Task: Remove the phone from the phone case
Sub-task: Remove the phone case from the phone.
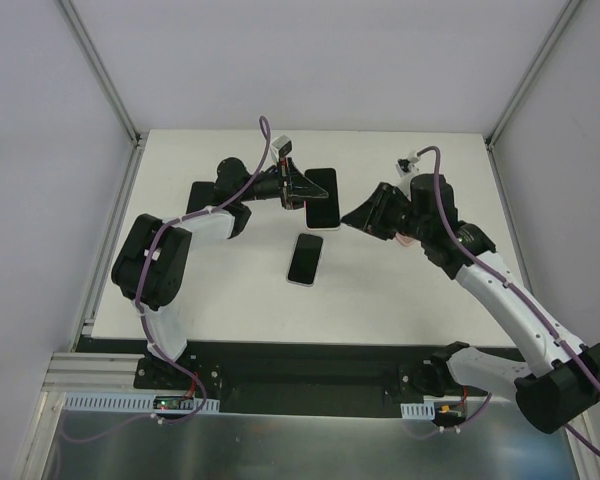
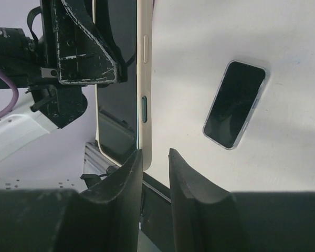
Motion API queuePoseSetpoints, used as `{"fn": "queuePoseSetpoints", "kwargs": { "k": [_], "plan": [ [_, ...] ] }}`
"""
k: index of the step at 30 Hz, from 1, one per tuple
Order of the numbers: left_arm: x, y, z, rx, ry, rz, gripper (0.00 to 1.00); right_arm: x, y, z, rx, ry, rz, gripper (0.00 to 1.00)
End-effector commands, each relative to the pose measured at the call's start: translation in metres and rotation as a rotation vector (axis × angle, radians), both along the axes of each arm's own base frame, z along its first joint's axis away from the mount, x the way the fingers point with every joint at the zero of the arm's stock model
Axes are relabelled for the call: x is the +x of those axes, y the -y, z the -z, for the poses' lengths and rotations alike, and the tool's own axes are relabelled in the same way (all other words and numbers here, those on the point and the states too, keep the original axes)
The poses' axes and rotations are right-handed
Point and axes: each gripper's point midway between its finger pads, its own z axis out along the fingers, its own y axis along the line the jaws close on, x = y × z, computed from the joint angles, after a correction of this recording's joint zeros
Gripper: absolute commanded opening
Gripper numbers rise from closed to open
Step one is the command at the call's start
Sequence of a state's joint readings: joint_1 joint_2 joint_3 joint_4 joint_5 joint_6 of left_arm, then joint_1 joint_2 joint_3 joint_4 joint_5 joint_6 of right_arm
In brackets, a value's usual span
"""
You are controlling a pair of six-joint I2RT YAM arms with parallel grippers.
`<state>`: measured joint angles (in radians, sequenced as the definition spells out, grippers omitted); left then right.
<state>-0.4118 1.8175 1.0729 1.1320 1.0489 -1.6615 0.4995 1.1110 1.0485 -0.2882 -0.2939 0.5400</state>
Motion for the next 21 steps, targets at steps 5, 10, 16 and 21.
{"fn": "queuePoseSetpoints", "kwargs": {
  "k": [5, 10, 16, 21],
  "plan": [
    [-0.011, -0.009, -0.034, -0.066, 0.131, 0.000, 0.00, -0.008, 0.013, 0.018, -0.145, -0.014, 0.017, 0.27],
    [-0.014, -0.010, -0.039, -0.066, 0.143, -0.002, 0.00, -0.009, 0.008, 0.022, -0.182, -0.017, -0.004, 0.27],
    [-0.017, -0.012, -0.046, -0.070, 0.159, -0.004, 0.00, -0.008, -0.005, 0.032, -0.159, -0.043, -0.028, 0.27],
    [-0.018, -0.014, -0.044, -0.061, 0.159, -0.007, 0.00, -0.008, 0.001, 0.019, -0.134, 0.008, 0.019, 0.27]
  ]
}}
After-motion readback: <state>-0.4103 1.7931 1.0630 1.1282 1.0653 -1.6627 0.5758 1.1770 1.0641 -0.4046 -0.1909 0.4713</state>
